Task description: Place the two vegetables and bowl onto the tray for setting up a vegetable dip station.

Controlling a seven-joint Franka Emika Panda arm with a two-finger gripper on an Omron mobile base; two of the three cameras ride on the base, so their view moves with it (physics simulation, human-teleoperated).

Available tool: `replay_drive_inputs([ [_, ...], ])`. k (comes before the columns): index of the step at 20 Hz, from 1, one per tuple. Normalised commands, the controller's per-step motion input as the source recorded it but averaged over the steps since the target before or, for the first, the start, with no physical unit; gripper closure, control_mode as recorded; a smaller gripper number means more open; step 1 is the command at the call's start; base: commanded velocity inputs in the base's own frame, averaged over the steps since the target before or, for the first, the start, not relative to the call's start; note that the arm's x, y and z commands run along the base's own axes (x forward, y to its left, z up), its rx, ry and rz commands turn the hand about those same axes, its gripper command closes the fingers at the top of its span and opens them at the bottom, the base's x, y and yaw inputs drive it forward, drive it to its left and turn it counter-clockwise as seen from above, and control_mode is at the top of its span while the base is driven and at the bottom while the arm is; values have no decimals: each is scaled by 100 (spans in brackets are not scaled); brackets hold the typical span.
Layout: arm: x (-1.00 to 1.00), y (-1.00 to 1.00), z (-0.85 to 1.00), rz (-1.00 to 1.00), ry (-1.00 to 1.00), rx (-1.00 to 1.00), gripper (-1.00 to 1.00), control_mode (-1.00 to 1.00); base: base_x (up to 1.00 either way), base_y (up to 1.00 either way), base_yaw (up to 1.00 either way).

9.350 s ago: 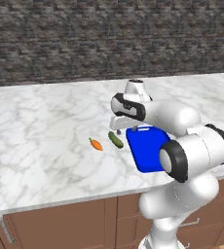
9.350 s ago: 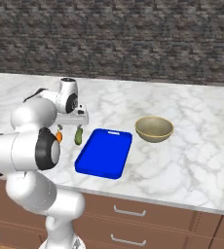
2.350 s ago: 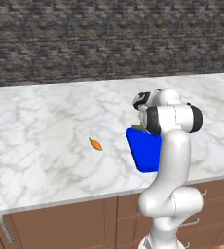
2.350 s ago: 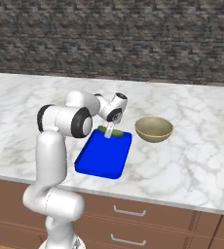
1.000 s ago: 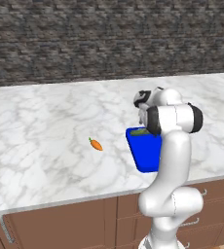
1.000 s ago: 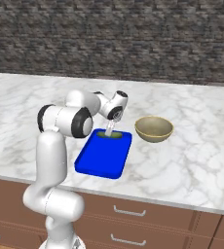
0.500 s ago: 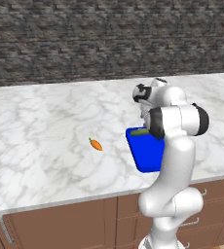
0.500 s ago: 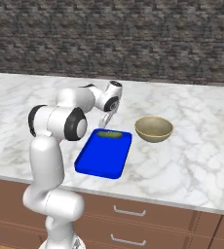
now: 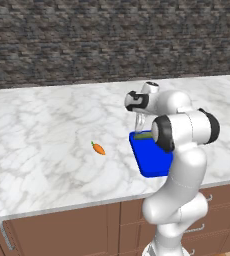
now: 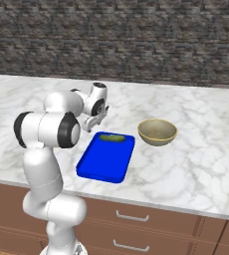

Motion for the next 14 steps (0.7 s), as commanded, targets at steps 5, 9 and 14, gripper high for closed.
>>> replay_drive_inputs([
  [5,-24,51,0,-13,0,0,-100,-100,0,0,0],
  [9,-1,53,1,-13,0,0,-100,-100,0,0,0],
  [14,0,39,7,-13,0,0,-100,-100,0,0,0],
])
